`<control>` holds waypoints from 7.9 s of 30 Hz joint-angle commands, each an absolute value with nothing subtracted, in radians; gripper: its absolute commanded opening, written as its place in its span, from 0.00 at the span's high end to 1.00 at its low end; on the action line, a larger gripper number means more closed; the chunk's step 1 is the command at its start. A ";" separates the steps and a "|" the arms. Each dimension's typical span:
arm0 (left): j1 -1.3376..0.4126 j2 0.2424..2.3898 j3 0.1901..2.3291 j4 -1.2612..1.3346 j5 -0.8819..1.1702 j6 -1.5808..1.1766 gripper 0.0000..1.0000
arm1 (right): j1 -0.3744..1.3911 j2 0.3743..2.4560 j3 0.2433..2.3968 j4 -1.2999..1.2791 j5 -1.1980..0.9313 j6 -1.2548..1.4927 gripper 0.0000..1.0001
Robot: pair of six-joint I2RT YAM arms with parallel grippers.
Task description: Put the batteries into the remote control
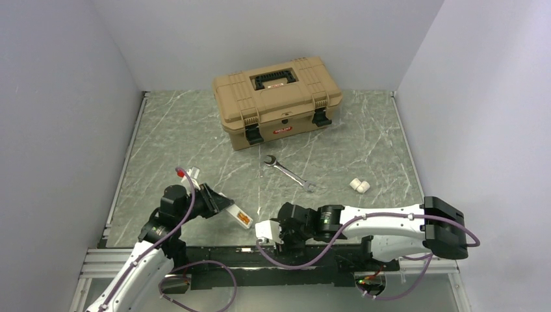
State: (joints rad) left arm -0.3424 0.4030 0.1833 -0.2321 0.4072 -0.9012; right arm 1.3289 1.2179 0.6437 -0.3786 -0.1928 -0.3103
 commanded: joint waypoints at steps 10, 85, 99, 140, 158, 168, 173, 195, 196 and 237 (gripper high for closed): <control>-0.332 0.409 0.162 -0.133 0.437 -0.909 1.00 | 1.322 1.251 0.642 -0.323 -0.136 -0.450 0.40; -0.219 0.391 0.143 -0.150 0.541 -0.871 1.00 | 1.339 1.467 0.799 -0.362 -0.062 -0.328 0.84; -0.218 0.392 0.141 -0.149 0.546 -0.872 1.00 | 1.332 1.401 0.759 -0.326 -0.020 -0.329 0.60; -0.212 0.394 0.150 -0.167 0.543 -0.856 1.00 | 1.281 1.548 0.828 -0.402 -0.117 -0.401 0.67; -0.203 0.387 0.173 -0.212 0.525 -0.830 1.00 | 1.235 1.630 0.879 -0.354 -0.036 -0.400 0.70; -0.199 0.350 0.208 -0.314 0.448 -0.813 1.00 | 1.198 1.708 0.950 -0.293 -0.021 -0.259 0.71; -0.199 0.351 0.211 -0.328 0.438 -0.816 1.00 | 1.184 1.774 1.016 -0.276 -0.006 -0.197 0.72; -0.197 0.350 0.222 -0.326 0.431 -0.824 1.00 | 1.141 1.440 0.940 -0.114 0.011 0.113 0.39; -0.196 0.347 0.220 -0.313 0.437 -0.826 1.00 | 1.142 1.410 0.925 -0.115 0.056 0.158 0.38; -0.193 0.352 0.194 -0.184 0.526 -0.859 1.00 | 1.124 1.552 0.722 0.094 -0.029 -0.074 0.33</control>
